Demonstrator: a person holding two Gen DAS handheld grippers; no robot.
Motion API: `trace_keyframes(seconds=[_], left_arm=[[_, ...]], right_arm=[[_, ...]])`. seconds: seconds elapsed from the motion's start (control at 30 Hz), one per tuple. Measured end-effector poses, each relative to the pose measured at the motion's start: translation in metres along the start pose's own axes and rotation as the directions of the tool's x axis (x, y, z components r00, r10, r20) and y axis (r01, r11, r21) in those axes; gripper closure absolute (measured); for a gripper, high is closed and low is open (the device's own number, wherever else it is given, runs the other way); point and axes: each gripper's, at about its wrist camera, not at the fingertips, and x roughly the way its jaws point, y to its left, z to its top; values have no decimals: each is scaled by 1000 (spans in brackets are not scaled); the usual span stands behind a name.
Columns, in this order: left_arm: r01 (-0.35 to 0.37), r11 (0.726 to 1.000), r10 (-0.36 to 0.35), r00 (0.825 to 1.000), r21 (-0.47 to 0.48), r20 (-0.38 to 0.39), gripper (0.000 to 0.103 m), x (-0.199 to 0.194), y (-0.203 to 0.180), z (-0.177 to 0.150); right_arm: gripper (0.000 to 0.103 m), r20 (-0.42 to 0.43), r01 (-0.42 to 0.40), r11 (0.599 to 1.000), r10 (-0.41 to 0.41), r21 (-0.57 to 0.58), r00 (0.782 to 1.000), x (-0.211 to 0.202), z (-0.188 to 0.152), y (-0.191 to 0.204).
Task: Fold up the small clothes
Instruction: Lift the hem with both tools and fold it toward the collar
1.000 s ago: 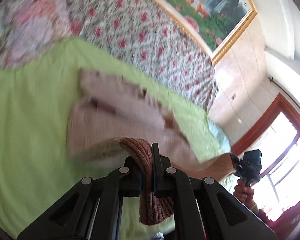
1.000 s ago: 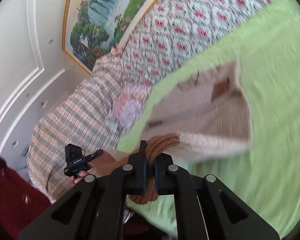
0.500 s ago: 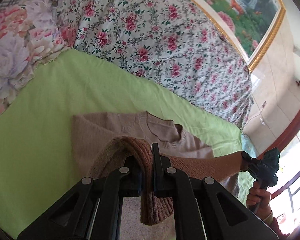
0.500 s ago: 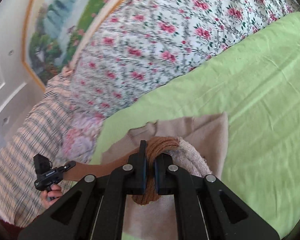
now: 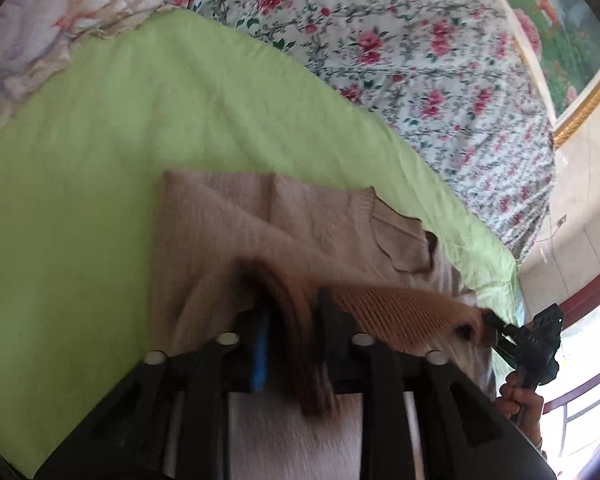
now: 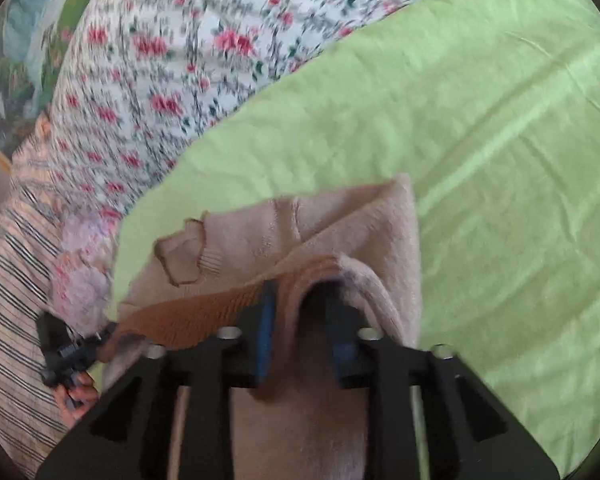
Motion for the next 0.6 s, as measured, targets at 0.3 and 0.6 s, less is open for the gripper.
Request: trace_keyframes(seconds=[0.3, 0.6], left_arm=[[63, 971, -29, 988, 229, -149, 70, 18, -78, -60], [-164, 986, 165, 986, 32, -7, 72, 30, -1, 32]], right_arm=[[65, -290, -71, 888, -71, -453, 954, 41, -66, 97], [66, -26, 246, 961, -251, -125, 968, 31, 13, 18]])
